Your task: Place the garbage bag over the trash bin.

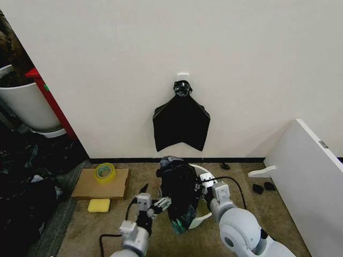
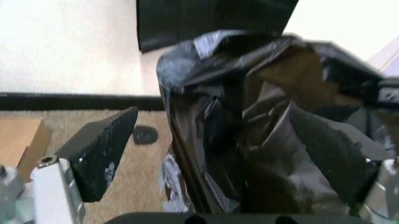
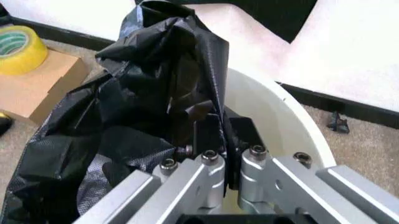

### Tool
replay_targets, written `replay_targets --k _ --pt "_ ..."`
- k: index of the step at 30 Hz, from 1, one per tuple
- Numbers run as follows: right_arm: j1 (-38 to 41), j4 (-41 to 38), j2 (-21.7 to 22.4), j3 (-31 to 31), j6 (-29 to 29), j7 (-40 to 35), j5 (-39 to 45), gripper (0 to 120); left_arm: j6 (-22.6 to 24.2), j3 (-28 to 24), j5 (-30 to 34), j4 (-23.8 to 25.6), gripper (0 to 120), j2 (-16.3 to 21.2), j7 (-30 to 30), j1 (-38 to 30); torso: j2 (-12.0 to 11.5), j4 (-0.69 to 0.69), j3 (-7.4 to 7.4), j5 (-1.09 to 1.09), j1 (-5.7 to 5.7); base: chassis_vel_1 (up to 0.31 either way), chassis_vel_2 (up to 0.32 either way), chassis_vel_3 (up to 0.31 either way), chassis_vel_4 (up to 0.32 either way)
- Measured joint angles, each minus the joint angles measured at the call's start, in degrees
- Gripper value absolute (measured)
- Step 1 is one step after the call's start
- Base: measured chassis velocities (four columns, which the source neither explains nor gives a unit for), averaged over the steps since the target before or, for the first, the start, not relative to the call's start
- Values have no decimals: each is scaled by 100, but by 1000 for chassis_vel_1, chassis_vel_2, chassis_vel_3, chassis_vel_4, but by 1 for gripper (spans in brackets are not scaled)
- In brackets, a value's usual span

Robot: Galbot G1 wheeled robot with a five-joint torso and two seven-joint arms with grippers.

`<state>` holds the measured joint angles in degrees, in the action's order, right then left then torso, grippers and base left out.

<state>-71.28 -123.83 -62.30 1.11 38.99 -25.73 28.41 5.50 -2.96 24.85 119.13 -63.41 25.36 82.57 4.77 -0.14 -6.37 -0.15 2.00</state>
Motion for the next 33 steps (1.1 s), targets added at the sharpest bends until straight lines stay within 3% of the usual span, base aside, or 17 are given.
replay_targets --k 2,5,10,12,15,18,33 --pt "-6 -1 -3 0 0 1 -5 0 137 -35 9 -2 94 -2 72 -46 0 0 0 1 0 0 0 0 0" --pt "-16 -1 -12 -5 0 7 -12 0 734 -114 100 -3 95 -99 440 -199 0 1 0 1 0 0 0 0 0" --pt "-29 -6 -9 -1 0 11 -12 0 1158 -200 330 -101 95 -261 764 -448 0 1 0 1 0 0 0 0 0" --pt "-31 -14 -6 0 0 12 -12 0 1201 -201 412 -116 95 -289 782 -494 0 1 0 0 0 0 0 0 0" --pt "-33 -32 -5 1 0 14 -12 0 1452 -147 1137 -218 95 -401 888 -778 0 1 0 1 0 0 0 0 0" --pt "-29 -55 -7 5 0 15 -9 0 1556 -154 1447 -389 95 -432 968 -998 0 1 0 0 0 0 0 0 0" --pt "-28 -41 -43 7 -8 39 -28 0 2227 -635 1688 -1059 95 -799 1671 -1726 0 1 0 1 0 0 0 0 0"
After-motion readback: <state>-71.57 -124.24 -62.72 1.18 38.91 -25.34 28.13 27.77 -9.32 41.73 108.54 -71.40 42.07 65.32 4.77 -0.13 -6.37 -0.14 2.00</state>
